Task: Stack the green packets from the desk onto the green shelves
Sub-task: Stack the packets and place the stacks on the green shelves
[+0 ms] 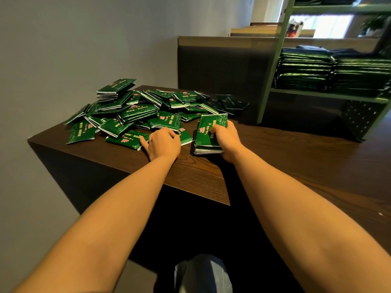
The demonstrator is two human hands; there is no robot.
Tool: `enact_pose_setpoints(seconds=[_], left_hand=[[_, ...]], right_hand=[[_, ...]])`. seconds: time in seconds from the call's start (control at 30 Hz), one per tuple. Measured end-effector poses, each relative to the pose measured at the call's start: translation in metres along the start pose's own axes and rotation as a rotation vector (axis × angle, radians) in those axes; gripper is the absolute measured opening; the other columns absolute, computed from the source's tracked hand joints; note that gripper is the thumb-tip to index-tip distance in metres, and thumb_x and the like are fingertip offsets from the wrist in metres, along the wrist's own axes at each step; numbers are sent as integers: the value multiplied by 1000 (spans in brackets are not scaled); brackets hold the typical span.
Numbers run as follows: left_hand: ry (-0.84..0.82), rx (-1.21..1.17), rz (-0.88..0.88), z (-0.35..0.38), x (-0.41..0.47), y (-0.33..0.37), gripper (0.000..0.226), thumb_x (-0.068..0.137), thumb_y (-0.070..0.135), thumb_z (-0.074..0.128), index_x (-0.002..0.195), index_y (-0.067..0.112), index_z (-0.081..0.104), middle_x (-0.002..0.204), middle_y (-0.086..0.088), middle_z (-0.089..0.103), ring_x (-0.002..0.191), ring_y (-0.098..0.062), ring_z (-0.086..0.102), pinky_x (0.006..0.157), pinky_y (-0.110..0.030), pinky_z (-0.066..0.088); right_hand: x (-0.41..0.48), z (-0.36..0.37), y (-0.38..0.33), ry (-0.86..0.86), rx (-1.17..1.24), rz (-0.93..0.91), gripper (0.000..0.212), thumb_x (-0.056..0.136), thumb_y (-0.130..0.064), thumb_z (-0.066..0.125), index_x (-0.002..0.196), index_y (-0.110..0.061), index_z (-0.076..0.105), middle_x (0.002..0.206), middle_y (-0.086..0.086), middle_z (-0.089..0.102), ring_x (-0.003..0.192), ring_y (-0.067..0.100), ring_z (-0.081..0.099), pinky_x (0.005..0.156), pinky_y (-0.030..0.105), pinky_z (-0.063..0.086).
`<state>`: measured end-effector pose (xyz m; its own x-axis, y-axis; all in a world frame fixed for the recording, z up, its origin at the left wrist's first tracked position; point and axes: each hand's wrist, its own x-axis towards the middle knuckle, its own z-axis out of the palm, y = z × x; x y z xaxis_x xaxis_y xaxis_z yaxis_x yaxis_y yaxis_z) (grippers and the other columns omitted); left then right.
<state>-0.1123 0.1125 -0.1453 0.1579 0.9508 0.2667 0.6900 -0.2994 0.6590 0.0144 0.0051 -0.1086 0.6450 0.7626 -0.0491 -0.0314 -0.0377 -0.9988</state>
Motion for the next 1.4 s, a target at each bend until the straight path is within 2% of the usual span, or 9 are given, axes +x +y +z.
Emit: enact_pose_setpoints(seconds=[0.13,0.27,0.53,0.73,0.87,1.03,1.13,1.27,1.4], left_hand=[[14,-204,32,-4,-1,1,18,93,20,62,111,19,67,121,-4,63,83,-16,57,92,-32,42],[45,-351,50,-11,-5,4,29,91,13,62,120,16,64,121,-6,62,72,-9,50,62,-23,36],[196,-477,26,-38,-9,19,27,91,10,59,117,18,60,105,7,55,83,-11,51,59,-24,39],[95,-484,314,-37,-35,35,20,84,15,68,102,23,68,92,10,66,86,-13,62,73,-27,51],[-86,-531,406,-31,-51,42,16,84,18,75,99,20,75,94,11,71,96,-8,67,92,-34,54],[-194,-564,487,-30,-63,51,28,90,25,56,93,7,77,90,8,67,88,6,59,83,-14,45],[-214,-611,443,-25,-65,58,24,90,20,44,91,7,65,91,2,63,86,-8,56,73,-1,35],[-96,-695,389,-15,-60,60,14,82,18,39,89,11,50,87,-3,50,80,-16,46,71,-22,38],[-32,-618,206,-6,-39,48,11,89,24,40,94,19,49,98,-4,52,93,-23,51,76,-33,39]], right_hand=[[-1,0,-1,9,-5,-7,25,91,5,49,81,-17,50,91,11,60,93,34,60,90,57,54],[1,2,1,2,-31,-2,16,87,3,50,85,-13,49,94,17,58,89,32,56,81,52,52],[8,2,-3,-35,-104,128,45,90,-9,57,133,-2,47,122,22,64,106,37,69,98,57,56],[-16,20,-19,-117,-129,109,13,101,-5,48,102,-6,61,98,15,65,88,28,66,77,43,54],[-22,18,-19,-147,39,266,60,109,-53,35,156,-16,37,143,4,48,128,28,51,97,46,46],[-28,4,-16,-261,251,359,79,103,-72,26,160,-18,31,156,8,40,128,32,53,91,48,52],[-18,-3,-7,-265,207,325,65,103,-60,44,151,-17,49,153,15,52,128,32,59,105,51,51],[-12,-11,-8,-184,181,278,31,104,-23,53,129,-7,62,106,16,72,87,30,73,68,40,59],[2,-18,-8,-58,76,162,20,102,-9,52,121,-7,60,97,14,71,80,27,72,65,36,57]])
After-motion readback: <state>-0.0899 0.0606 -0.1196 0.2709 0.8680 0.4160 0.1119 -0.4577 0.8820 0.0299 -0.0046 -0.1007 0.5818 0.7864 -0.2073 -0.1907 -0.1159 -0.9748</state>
